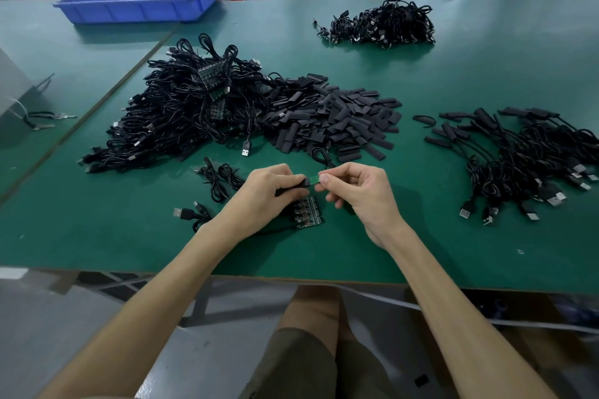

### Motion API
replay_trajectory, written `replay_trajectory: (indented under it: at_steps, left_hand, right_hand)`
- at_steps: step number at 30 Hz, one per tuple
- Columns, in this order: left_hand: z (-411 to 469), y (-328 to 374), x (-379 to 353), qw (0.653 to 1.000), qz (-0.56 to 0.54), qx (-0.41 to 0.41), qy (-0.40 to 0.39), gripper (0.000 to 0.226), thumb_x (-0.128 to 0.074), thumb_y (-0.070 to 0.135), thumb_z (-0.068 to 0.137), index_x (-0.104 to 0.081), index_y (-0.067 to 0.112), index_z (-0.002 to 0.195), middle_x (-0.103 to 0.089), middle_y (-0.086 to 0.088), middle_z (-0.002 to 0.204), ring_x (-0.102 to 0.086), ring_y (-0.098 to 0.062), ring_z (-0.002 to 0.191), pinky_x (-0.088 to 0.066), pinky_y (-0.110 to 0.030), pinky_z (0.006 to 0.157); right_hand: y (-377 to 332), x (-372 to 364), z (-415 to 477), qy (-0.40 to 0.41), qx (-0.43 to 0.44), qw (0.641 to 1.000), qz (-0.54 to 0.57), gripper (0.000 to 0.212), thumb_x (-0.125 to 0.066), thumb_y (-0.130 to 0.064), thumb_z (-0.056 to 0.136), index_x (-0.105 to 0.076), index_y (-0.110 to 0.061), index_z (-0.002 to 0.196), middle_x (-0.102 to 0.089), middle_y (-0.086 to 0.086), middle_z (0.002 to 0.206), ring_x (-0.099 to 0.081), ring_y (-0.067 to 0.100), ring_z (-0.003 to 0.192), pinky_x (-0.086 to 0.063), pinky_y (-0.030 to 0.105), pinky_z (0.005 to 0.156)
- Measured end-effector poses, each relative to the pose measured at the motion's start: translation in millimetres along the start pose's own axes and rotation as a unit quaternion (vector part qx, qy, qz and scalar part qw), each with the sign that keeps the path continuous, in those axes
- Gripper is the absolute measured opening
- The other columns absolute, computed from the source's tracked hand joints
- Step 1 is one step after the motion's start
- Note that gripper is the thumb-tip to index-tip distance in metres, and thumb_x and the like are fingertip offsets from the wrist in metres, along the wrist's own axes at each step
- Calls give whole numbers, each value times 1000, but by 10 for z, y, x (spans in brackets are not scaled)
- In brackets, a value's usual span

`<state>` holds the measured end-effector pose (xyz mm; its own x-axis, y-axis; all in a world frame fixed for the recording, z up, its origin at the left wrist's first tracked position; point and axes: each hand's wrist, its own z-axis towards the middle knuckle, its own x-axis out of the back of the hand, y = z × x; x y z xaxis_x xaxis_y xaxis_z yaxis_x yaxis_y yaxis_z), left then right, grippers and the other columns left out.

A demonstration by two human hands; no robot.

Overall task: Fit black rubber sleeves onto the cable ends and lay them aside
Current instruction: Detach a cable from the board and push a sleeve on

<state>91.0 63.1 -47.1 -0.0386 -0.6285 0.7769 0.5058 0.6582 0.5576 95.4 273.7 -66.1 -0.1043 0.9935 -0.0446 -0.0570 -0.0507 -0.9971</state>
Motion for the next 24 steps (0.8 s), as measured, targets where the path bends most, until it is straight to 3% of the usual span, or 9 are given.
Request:
replay_trajectory:
  at_steps: [8,14,20,24]
  left_hand:
    - [13,43,-9,1000,-2,-13,-10,23,-70,17,96,-76,8,116,-60,7,90,-57,-5,77,-40,-11,72]
    - [1,53,-3,1000,-1,-15,-8,18,-68,14,97,-77,9,111,-64,2,91,-60,-11,81,-46,-19,75]
    - [-5,61,-2,1000,-8,-21,-2,18,-67,8,97,-76,7,112,-63,3,92,-58,-3,84,-43,-10,77]
    - [-16,69,2,999,6,-30,-10,20,-67,5,96,-75,5,114,-63,-2,95,-59,-12,84,-48,-22,79]
  right_hand:
    - [20,-16,11,-41,17,999,-28,3,-79,-9,90,-78,-9,93,-79,9,82,-67,13,65,-51,20,57]
    - [20,-27,15,-50,25,998,-41,6,-79,-6,89,-79,-10,93,-78,11,81,-67,13,67,-51,20,59]
    - [8,-41,9,-23,35,998,-45,12,-82,-8,86,-72,-8,91,-76,8,75,-70,18,64,-53,24,58]
    - [11,-48,-1,-25,30,997,-71,12,-84,-7,84,-73,-8,87,-74,3,71,-69,14,64,-52,22,58]
